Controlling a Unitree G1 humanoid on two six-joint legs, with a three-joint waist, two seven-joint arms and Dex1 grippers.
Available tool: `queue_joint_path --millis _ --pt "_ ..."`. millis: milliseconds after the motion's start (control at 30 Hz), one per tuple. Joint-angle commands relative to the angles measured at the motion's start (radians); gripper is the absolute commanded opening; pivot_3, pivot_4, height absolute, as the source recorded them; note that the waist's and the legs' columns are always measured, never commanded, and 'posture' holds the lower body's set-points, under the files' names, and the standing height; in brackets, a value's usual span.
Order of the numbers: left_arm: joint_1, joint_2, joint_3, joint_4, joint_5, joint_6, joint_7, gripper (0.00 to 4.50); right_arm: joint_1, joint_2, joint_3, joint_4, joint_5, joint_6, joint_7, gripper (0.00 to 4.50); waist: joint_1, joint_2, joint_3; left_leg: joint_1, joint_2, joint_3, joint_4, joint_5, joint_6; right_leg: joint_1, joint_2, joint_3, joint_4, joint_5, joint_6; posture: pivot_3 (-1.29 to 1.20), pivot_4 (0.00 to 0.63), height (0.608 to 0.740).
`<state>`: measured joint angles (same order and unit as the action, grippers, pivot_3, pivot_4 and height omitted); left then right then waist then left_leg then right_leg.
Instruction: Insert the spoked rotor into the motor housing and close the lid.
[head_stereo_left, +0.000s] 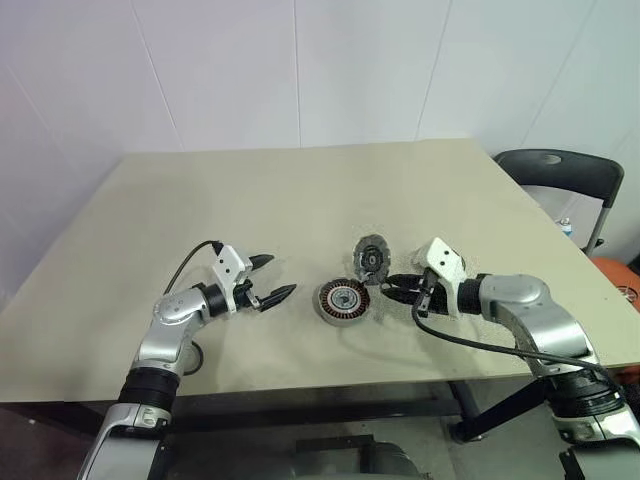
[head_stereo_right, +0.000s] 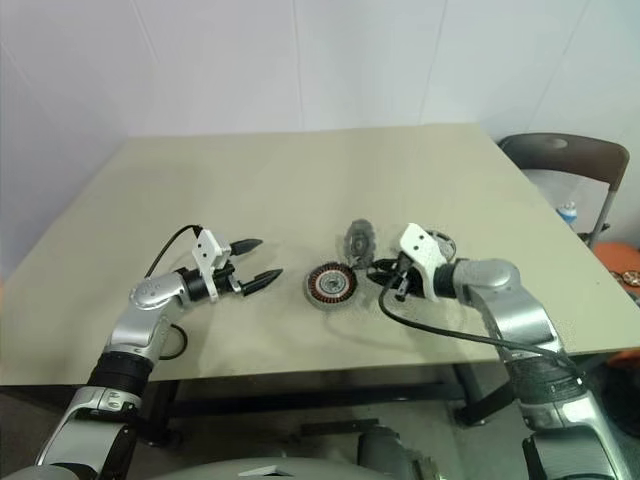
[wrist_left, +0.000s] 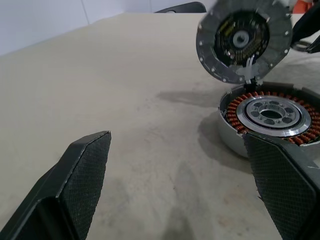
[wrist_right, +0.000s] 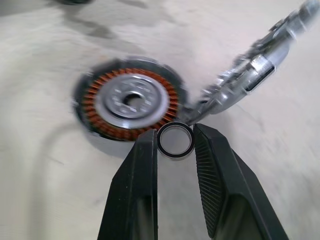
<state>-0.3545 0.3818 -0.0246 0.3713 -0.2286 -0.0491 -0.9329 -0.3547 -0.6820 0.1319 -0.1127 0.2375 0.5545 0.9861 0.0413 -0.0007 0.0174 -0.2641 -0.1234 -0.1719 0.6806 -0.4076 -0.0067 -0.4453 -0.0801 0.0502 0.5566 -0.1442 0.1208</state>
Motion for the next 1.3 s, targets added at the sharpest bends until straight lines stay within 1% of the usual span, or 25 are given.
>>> queue_joint_path --millis 33,200,300,500,700,833,1000,1100,1233,1300 --pt "-0.012 0.008 0.009 -0.040 -0.011 -0.006 -0.001 4.50 -0.048 0.002 0.039 -0.075 0.012 0.012 0.029 0.69 0.000 0.000 0.000 0.000 0.000 0.000 0.000 0.000 0.000 0.000 0.000 0.000 0.000 0.000 0.000 0.00 0.000 0.740" --pt "-0.004 0.008 0.011 -0.048 -0.011 -0.004 0.004 4.50 -0.096 0.043 0.090 -0.084 0.007 0.019 0.020 0.69 -0.002 0.000 0.000 -0.001 0.000 0.000 0.000 -0.001 0.001 -0.001 0.000 0.000 -0.001 0.000 0.000 0.00 0.000 0.740" --pt "-0.003 0.008 0.012 -0.051 -0.011 -0.002 0.008 4.50 -0.094 0.037 0.104 -0.056 -0.014 0.005 0.018 0.69 0.001 0.000 0.000 -0.001 0.000 0.000 0.000 -0.001 0.001 -0.001 0.000 0.000 0.000 0.000 0.000 0.00 0.000 0.740" --pt "-0.003 0.010 0.013 -0.051 -0.009 -0.001 0.011 4.50 -0.088 0.028 0.095 -0.044 -0.009 0.000 0.030 0.69 -0.001 0.000 0.000 -0.002 0.000 0.000 0.000 -0.001 0.001 -0.002 0.000 0.000 -0.002 0.001 0.000 0.00 0.000 0.740" --pt "-0.009 0.007 0.009 -0.045 -0.007 -0.004 0.012 4.50 -0.099 0.052 0.091 -0.025 -0.021 -0.018 -0.007 0.69 -0.001 0.000 0.000 -0.003 0.000 0.001 0.000 -0.001 0.001 -0.003 0.000 0.000 -0.002 0.001 0.000 0.00 0.000 0.740" --pt "-0.009 0.006 0.006 -0.041 -0.005 -0.005 0.013 4.50 -0.131 0.090 0.118 0.032 -0.093 -0.074 -0.079 0.69 -0.002 0.000 0.000 -0.003 0.000 0.001 0.000 -0.001 0.001 -0.003 0.000 0.000 -0.002 0.001 0.000 0.00 0.000 0.740" --pt "-0.012 0.005 0.006 -0.039 -0.004 -0.006 0.013 4.50 -0.159 0.127 0.149 0.065 -0.136 -0.110 -0.098 0.69 -0.002 0.000 0.000 -0.003 0.000 0.001 0.000 -0.001 0.001 -0.003 0.000 0.000 -0.002 0.001 0.000 0.00 0.000 0.740" --pt "-0.013 0.005 0.005 -0.037 -0.003 -0.005 0.014 4.50 -0.164 0.144 0.149 0.068 -0.123 -0.103 -0.085 0.69 -0.002 0.000 0.000 -0.003 0.000 0.001 0.000 -0.001 0.001 -0.004 0.000 0.000 -0.002 0.001 0.000 0.00 0.000 0.740" --pt "-0.012 0.006 0.006 -0.039 -0.001 -0.005 0.018 4.50 -0.145 0.173 0.122 0.005 -0.006 -0.005 -0.018 0.69 -0.002 0.000 0.000 -0.004 0.000 0.001 0.000 -0.001 0.001 -0.005 0.000 0.000 -0.001 0.001 -0.001 0.00 0.000 0.740" --pt "-0.011 0.006 0.006 -0.040 -0.002 -0.005 0.019 4.50 -0.145 0.172 0.136 0.014 -0.021 -0.007 -0.025 0.69 -0.002 0.000 0.000 -0.004 0.000 0.001 0.000 -0.001 0.001 -0.005 0.000 0.000 -0.001 0.002 -0.001 0.00 0.000 0.740"
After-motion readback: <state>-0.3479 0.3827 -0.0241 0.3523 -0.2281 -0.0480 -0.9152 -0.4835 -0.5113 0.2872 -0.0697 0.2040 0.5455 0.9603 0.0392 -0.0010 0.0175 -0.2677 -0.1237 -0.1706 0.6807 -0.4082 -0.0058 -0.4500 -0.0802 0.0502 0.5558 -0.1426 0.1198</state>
